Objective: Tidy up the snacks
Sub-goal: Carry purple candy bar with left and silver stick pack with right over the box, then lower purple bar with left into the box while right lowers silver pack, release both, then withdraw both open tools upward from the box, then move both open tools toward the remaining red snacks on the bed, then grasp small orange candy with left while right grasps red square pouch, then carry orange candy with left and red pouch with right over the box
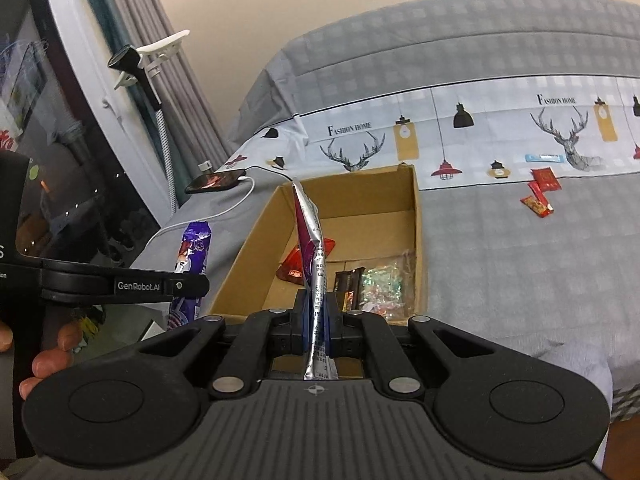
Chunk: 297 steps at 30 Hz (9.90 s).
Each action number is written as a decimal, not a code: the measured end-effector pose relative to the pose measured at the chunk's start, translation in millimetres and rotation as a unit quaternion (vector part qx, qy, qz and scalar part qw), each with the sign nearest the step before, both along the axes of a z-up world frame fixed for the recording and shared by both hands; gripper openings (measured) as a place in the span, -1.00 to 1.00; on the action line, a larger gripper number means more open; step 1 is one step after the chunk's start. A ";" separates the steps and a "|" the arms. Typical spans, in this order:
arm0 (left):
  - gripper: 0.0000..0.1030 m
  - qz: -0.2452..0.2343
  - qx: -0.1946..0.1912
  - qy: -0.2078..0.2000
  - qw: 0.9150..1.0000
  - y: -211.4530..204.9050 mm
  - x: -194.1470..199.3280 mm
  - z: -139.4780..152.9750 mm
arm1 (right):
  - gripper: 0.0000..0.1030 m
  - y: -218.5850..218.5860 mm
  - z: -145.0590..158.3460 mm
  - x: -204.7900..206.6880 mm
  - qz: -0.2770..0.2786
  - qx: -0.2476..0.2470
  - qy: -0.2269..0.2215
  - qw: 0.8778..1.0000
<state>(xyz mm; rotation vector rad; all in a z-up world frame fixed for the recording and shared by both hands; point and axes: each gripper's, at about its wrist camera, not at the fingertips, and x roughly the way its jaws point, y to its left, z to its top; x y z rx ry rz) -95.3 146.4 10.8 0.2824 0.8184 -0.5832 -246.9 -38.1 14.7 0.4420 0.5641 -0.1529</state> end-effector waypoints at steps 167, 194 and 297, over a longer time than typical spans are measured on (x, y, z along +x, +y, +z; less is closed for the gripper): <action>0.99 0.024 0.033 -0.011 0.999 -39.7 13.8 -1.2 | 0.99 11.2 12.4 25.3 -0.052 -0.082 0.020 0.995; 0.99 -0.051 0.113 0.069 0.990 -505.5 128.6 -160.5 | 0.99 -321.5 -99.5 -15.9 -0.338 -0.033 0.090 0.936; -0.65 0.041 -0.074 -0.003 0.996 18.0 18.1 12.1 | -0.13 33.9 22.3 24.8 0.017 -0.109 -0.016 0.994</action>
